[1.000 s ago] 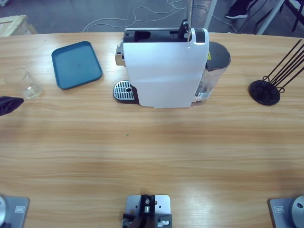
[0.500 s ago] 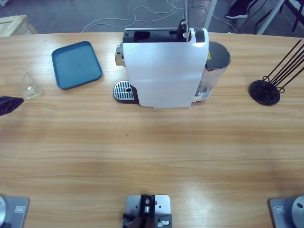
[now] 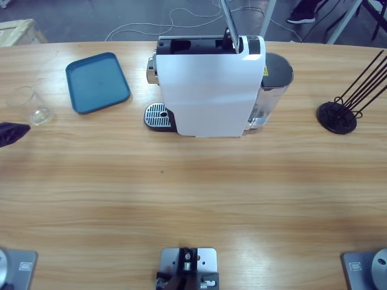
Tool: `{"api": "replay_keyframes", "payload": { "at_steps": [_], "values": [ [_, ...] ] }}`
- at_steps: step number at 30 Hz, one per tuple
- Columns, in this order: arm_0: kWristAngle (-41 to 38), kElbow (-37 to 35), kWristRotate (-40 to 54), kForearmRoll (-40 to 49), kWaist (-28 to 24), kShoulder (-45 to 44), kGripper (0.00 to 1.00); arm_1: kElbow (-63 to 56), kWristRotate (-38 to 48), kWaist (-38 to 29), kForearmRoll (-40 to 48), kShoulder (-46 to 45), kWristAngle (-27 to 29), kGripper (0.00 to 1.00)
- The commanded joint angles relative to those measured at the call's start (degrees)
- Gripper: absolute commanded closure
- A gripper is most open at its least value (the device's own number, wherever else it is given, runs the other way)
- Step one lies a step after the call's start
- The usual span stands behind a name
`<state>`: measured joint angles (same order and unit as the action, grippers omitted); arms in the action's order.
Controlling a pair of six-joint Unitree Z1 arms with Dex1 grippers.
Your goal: Pour coffee
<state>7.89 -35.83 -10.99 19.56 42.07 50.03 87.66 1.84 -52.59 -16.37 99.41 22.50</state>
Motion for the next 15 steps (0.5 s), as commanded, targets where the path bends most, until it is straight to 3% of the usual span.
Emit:
{"api": "replay_keyframes", "payload": {
  "at_steps": [1, 9, 15],
  "values": [
    [-0.19, 1.64, 0.18, -0.49, 0.29, -0.02, 0.009, 1.04, 0.89, -1.99, -1.85, 7.56, -3.31, 1.000],
    [-0.17, 1.57, 0.27, -0.49, 0.29, 0.17, 0.009, 7.14, 0.27, -2.69, -6.06, 12.60, -7.39, 1.000],
    [-0.15, 1.64, 0.25, -0.49, 0.29, 0.07, 0.009, 7.42, 1.20, -2.69, -7.27, 14.89, -7.26, 1.000]
  ]
}}
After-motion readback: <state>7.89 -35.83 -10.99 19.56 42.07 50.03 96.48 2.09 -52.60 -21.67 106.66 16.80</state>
